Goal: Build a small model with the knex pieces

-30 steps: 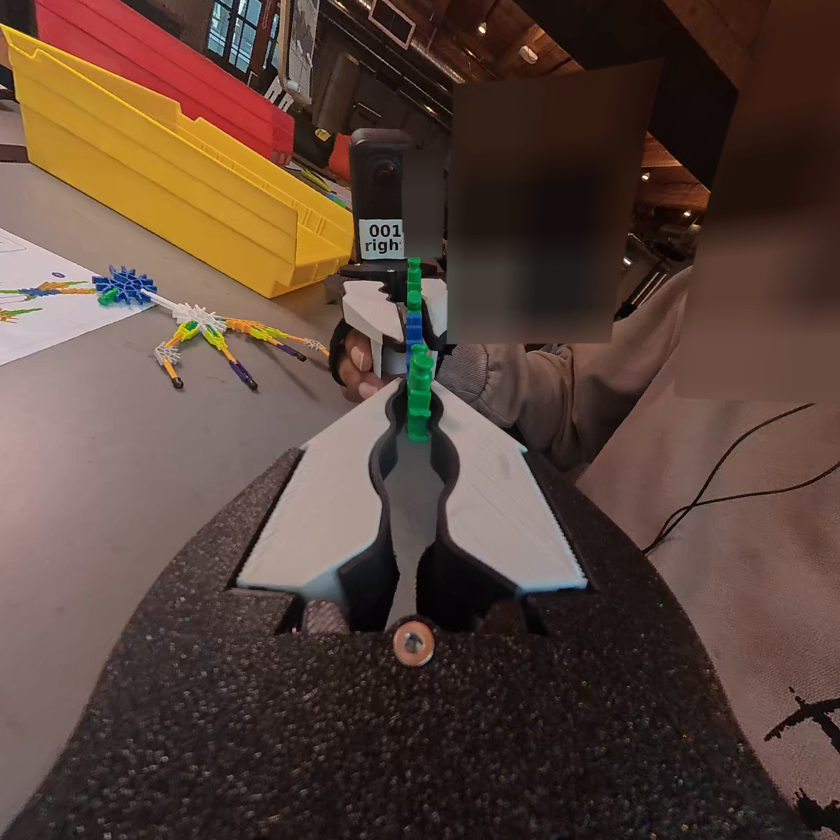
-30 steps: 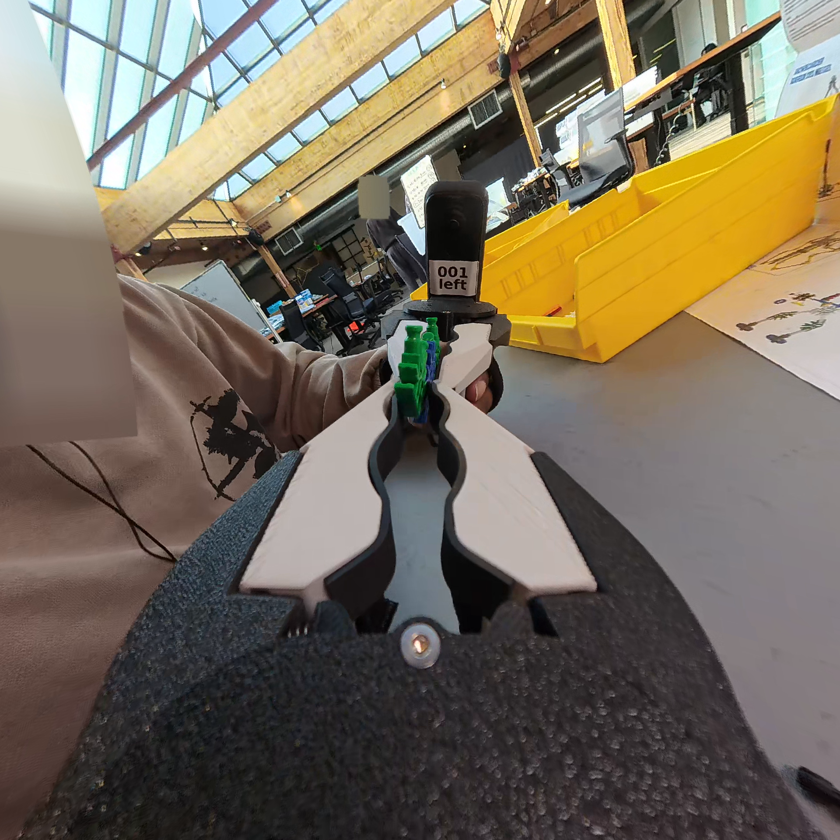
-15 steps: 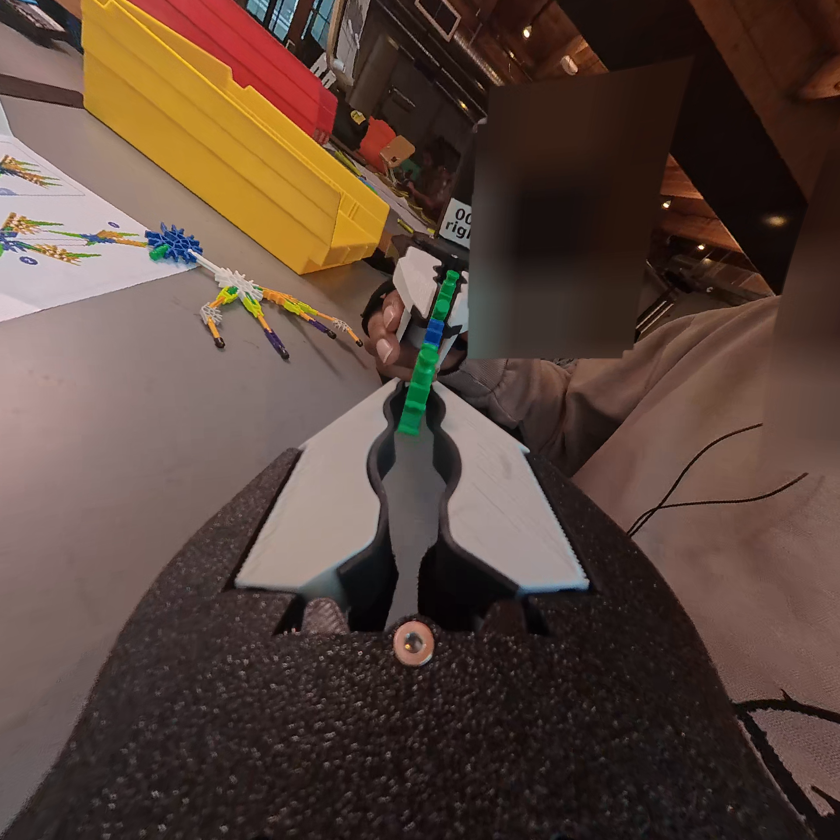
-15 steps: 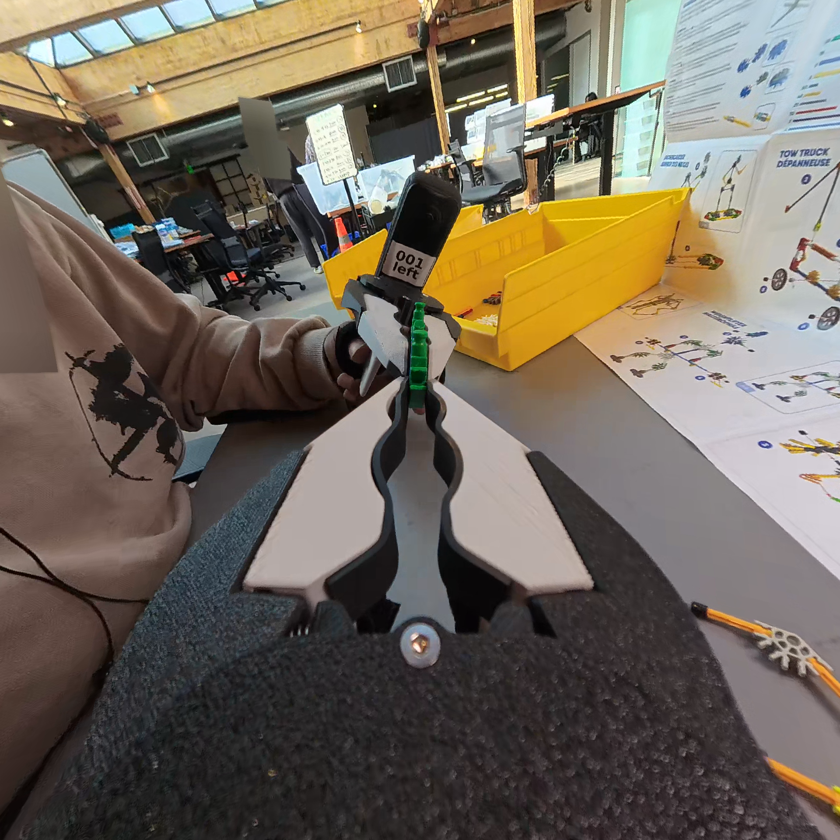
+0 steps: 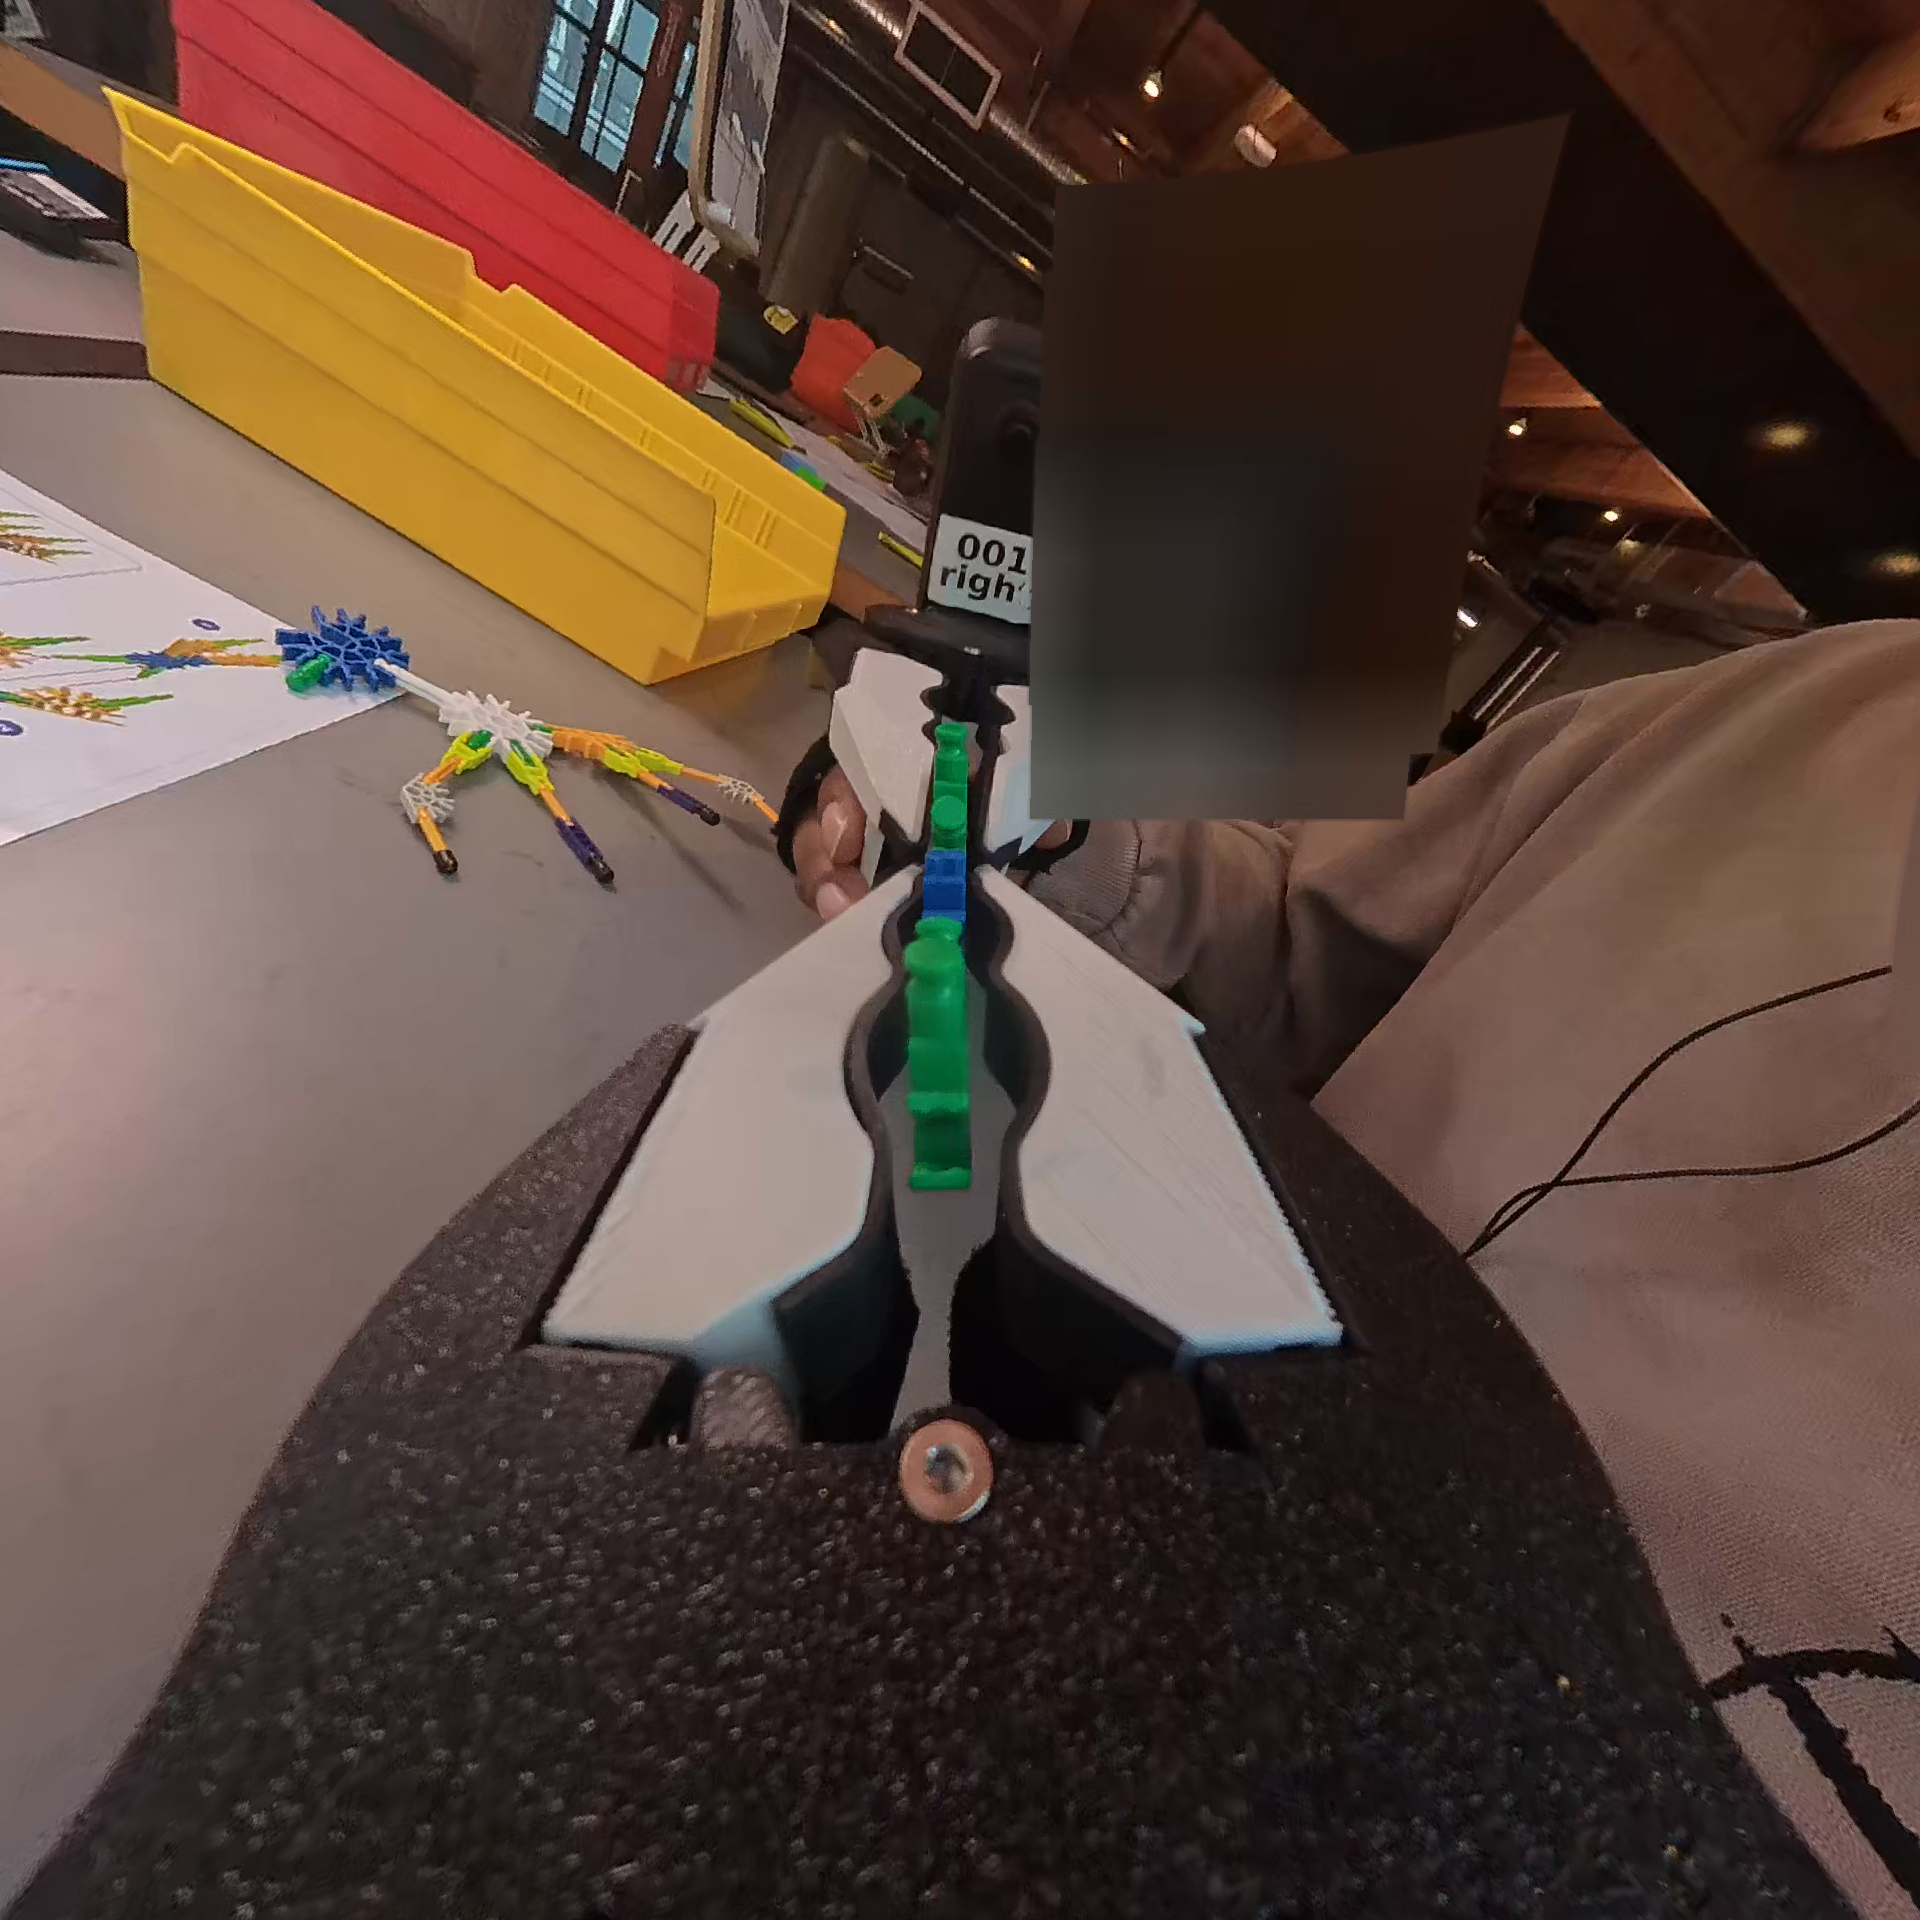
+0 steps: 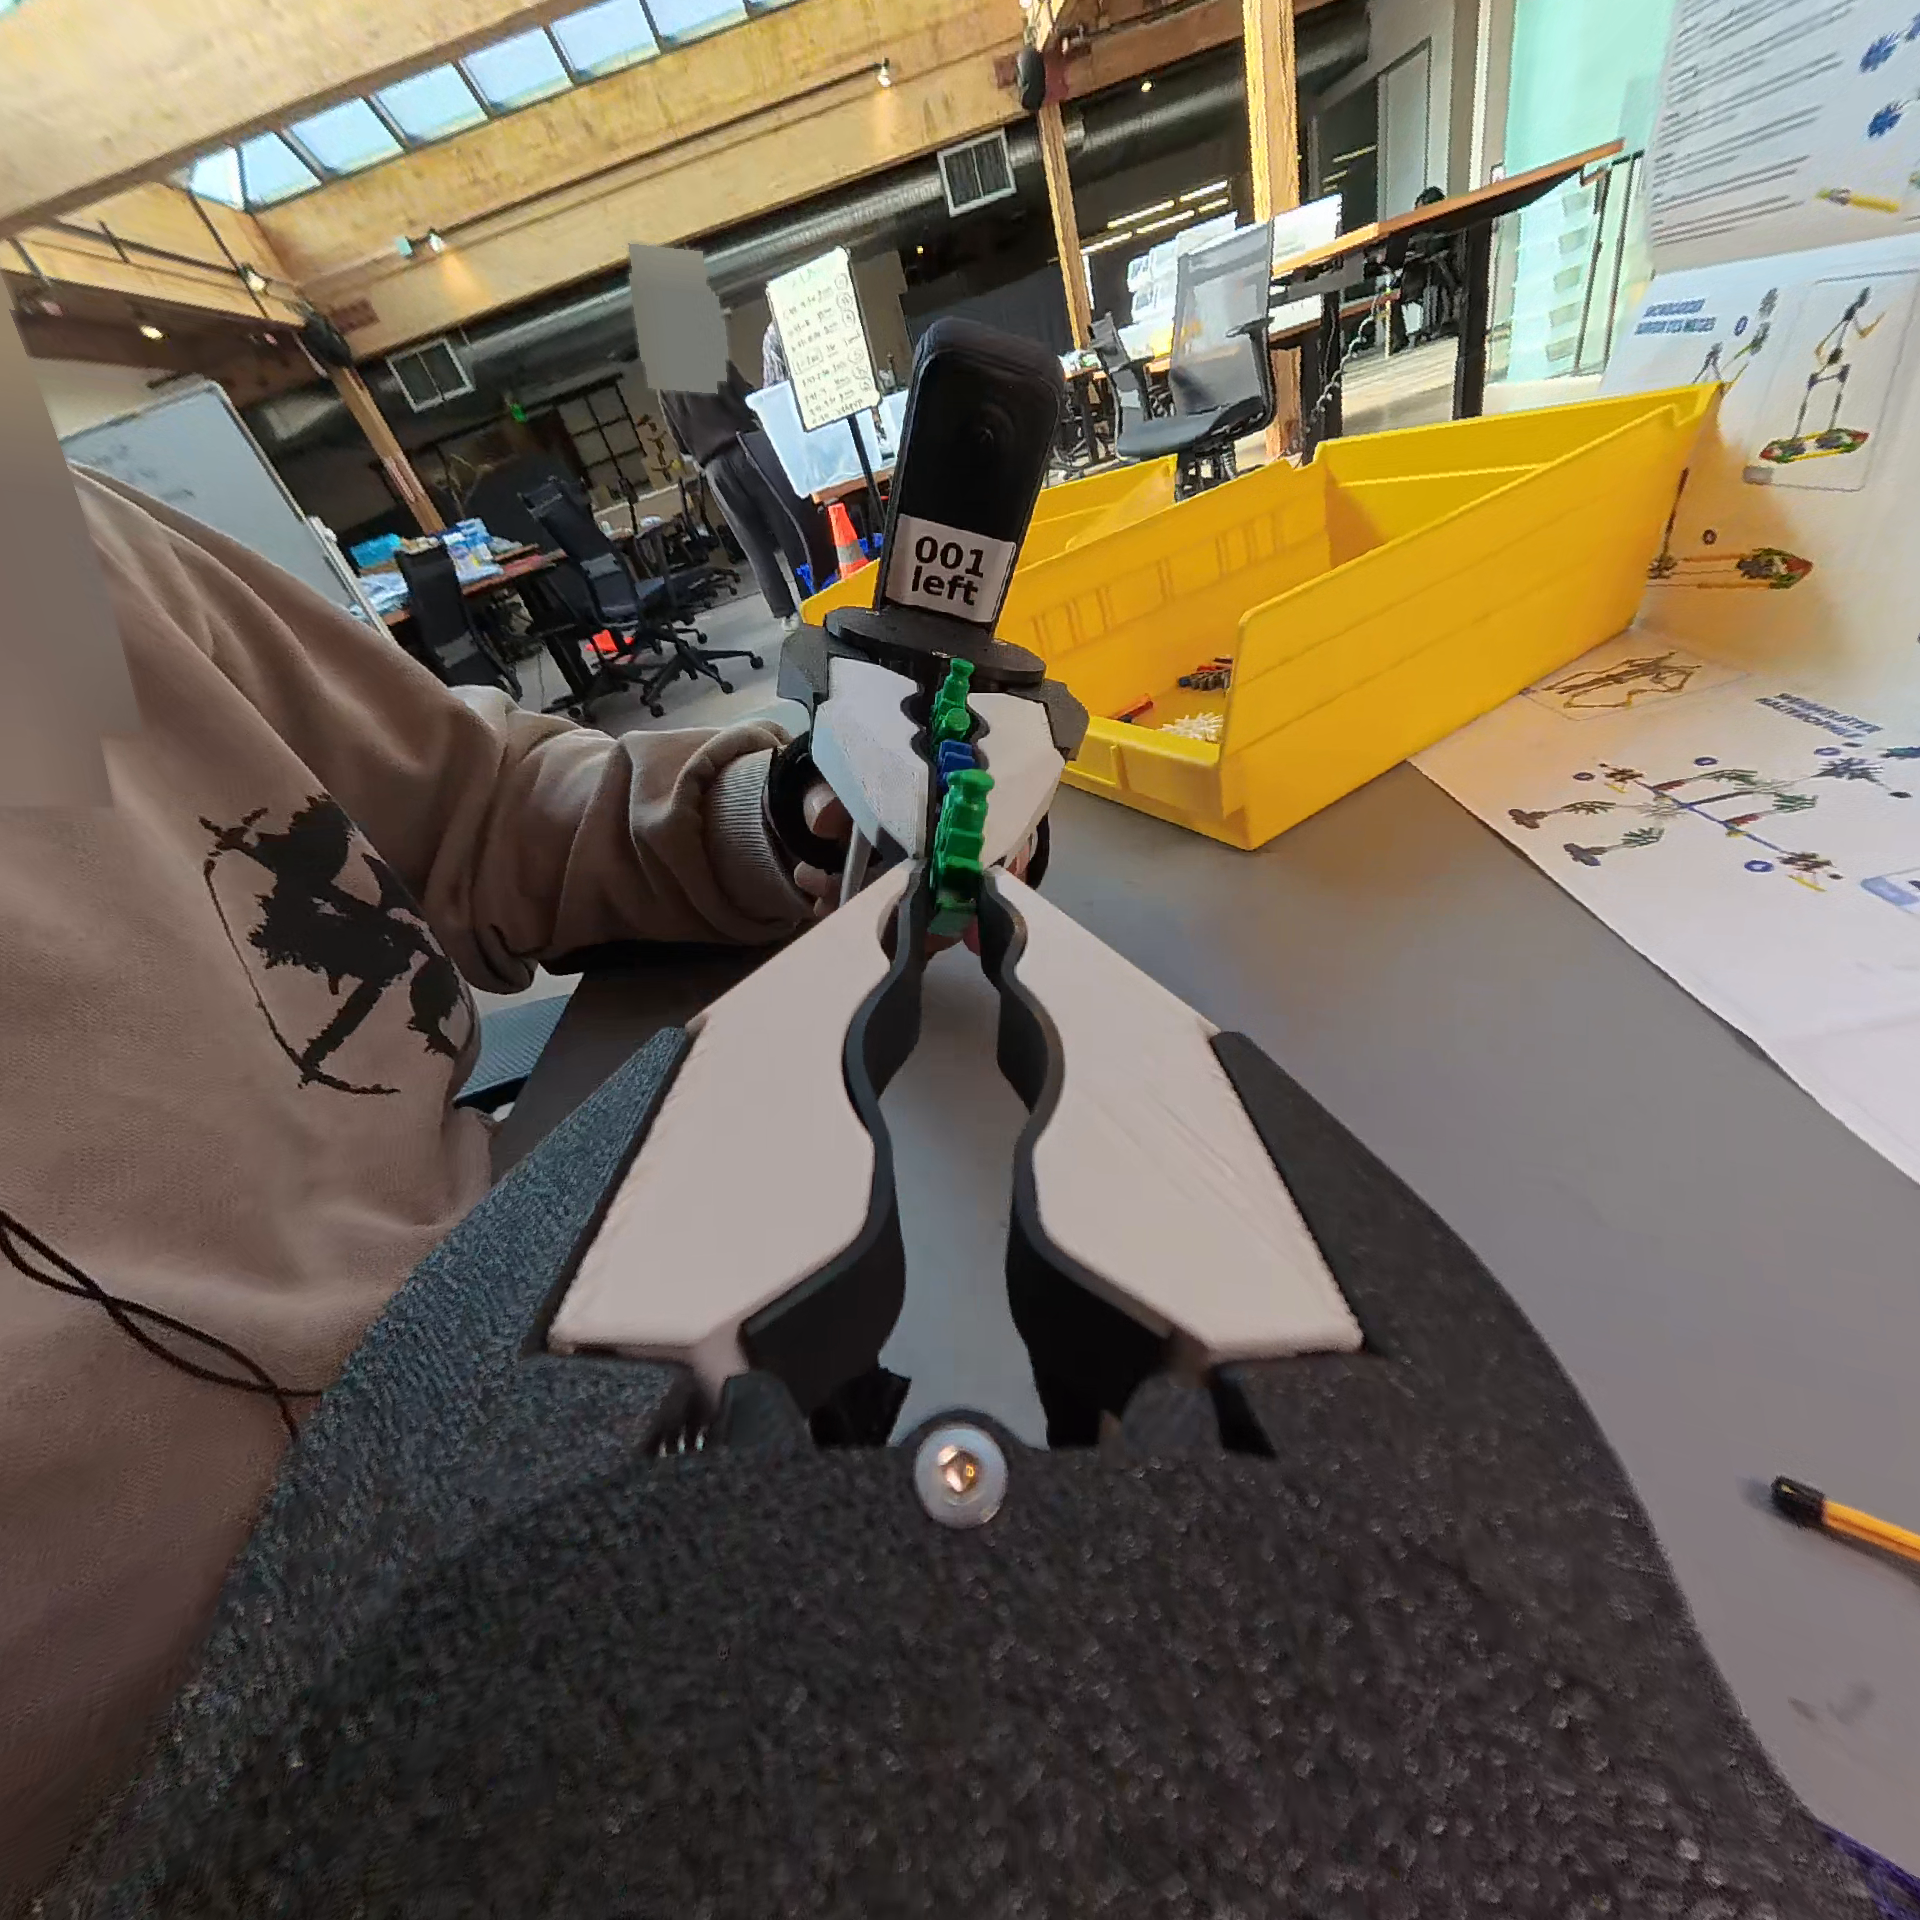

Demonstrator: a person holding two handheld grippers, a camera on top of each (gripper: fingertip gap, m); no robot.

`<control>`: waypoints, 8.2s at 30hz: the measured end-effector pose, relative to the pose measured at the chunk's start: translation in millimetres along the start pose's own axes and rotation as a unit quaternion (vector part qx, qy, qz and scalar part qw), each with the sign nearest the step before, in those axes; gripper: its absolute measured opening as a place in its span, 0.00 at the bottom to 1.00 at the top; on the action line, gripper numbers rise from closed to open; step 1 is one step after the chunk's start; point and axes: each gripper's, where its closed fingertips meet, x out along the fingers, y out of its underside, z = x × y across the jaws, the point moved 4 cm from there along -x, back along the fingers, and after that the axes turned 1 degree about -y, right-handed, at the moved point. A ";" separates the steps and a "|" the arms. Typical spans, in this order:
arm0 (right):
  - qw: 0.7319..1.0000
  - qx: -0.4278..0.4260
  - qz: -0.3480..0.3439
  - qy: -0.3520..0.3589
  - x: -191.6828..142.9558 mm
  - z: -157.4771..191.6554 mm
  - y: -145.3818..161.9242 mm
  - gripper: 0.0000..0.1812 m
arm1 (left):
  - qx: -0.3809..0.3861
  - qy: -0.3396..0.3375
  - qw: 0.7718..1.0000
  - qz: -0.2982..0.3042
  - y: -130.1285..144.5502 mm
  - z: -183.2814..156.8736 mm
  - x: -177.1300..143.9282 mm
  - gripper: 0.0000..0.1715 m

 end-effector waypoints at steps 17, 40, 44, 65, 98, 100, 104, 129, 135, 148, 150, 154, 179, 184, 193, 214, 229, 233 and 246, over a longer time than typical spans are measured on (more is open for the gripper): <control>0.990 -0.095 0.101 0.020 -7.2 4.3 13.6 0.03 | 0.048 -0.037 0.993 0.103 23.2 3.1 4.9 0.03; 0.984 -0.110 0.137 -0.012 0.8 17.5 24.5 0.04 | 0.100 -0.020 0.986 0.129 22.7 -10.9 2.7 0.03; 0.980 -0.117 0.158 -0.009 0.2 15.9 30.2 0.04 | 0.108 -0.031 0.982 0.148 28.0 -8.4 4.1 0.03; 0.972 -0.132 0.192 -0.009 1.2 15.5 41.2 0.03 | 0.140 -0.048 0.970 0.193 40.8 -6.1 7.1 0.03; 0.987 -0.091 0.130 -0.005 -2.5 12.6 21.7 0.02 | 0.137 -0.050 0.981 0.129 24.6 -7.5 5.6 0.03; 0.984 -0.109 0.140 0.017 -2.2 8.7 22.9 0.02 | 0.133 -0.070 0.980 0.133 24.2 -3.2 5.9 0.03; 0.969 -0.162 0.161 0.089 0.5 -2.8 25.1 0.02 | 0.100 -0.121 0.980 0.121 22.8 11.1 5.6 0.03; 0.982 -0.110 0.113 0.102 1.7 -11.9 18.4 0.03 | 0.109 -0.138 0.982 0.073 13.8 18.8 3.4 0.05; 0.998 -0.005 0.065 -0.011 -0.9 6.4 10.1 0.02 | 0.154 -0.068 0.984 0.066 9.8 -4.7 2.3 0.05; 0.978 0.088 0.027 -0.185 -4.6 42.7 3.1 0.03 | 0.099 0.092 0.990 0.051 10.5 -44.0 4.7 0.03; 0.973 0.098 0.019 -0.209 -4.6 48.4 2.7 0.03 | 0.108 0.107 0.987 0.049 11.0 -50.0 5.5 0.03; 0.964 0.114 0.013 -0.240 -6.0 51.6 5.6 0.03 | 0.161 0.095 0.981 0.056 13.1 -56.1 7.0 0.03; 0.994 0.057 0.010 -0.097 -14.8 15.2 -0.1 0.03 | 0.135 -0.001 0.990 0.029 -6.2 -25.8 -8.6 0.04; 0.997 0.025 0.020 -0.076 -10.0 16.9 1.8 0.16 | 0.103 0.019 0.994 0.007 -6.8 -24.2 -7.0 0.03; 0.999 0.015 0.040 -0.029 -5.4 7.7 6.5 0.02 | 0.113 -0.019 0.993 0.014 -1.9 -12.6 -4.7 0.04; 0.920 -0.097 0.165 0.341 -13.3 -57.1 22.3 0.02 | 0.117 -0.322 0.938 0.052 4.4 52.8 22.9 0.03; 0.957 -0.001 0.254 0.144 -25.9 -35.1 52.2 0.03 | -0.024 -0.199 0.954 0.225 58.9 53.3 1.4 0.06; 0.967 0.023 0.220 0.127 -25.3 -33.2 45.7 0.03 | 0.004 -0.183 0.958 0.221 54.0 51.1 -2.9 0.17; 0.967 0.029 0.226 0.112 -21.8 -29.1 50.0 0.03 | 0.071 -0.161 0.970 0.167 30.7 40.8 -7.8 0.18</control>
